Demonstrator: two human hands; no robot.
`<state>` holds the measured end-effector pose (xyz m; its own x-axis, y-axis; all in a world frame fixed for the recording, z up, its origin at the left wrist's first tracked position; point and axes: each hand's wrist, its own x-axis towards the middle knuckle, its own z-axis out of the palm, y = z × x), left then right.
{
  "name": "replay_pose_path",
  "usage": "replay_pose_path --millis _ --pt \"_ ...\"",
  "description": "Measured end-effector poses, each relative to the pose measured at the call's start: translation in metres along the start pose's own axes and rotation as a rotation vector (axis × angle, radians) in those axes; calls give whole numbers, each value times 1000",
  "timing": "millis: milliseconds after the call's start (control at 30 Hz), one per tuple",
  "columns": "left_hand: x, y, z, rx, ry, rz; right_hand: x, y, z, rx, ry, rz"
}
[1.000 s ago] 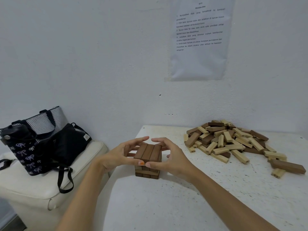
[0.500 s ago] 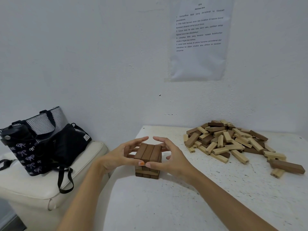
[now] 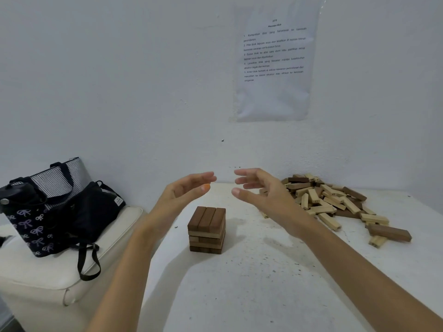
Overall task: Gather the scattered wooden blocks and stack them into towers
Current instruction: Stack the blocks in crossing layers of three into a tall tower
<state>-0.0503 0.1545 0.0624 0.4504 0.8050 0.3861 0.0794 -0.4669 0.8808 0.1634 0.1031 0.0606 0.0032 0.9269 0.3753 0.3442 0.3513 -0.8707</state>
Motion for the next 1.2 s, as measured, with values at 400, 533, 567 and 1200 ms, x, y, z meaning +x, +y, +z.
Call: replay_pose_path --millis 400,533,567,1200 --pt "30 26 119 13 -62 56 -52 -1 -124 -220 191 44" --pt "49 14 150 56 -79 -9 -62 20 -153 -209 273 122" --pt "54 10 156 67 -69 -22 -63 26 -156 -212 279 139" --pt "124 -82 192 613 108 3 -19 133 -120 -736 172 133"
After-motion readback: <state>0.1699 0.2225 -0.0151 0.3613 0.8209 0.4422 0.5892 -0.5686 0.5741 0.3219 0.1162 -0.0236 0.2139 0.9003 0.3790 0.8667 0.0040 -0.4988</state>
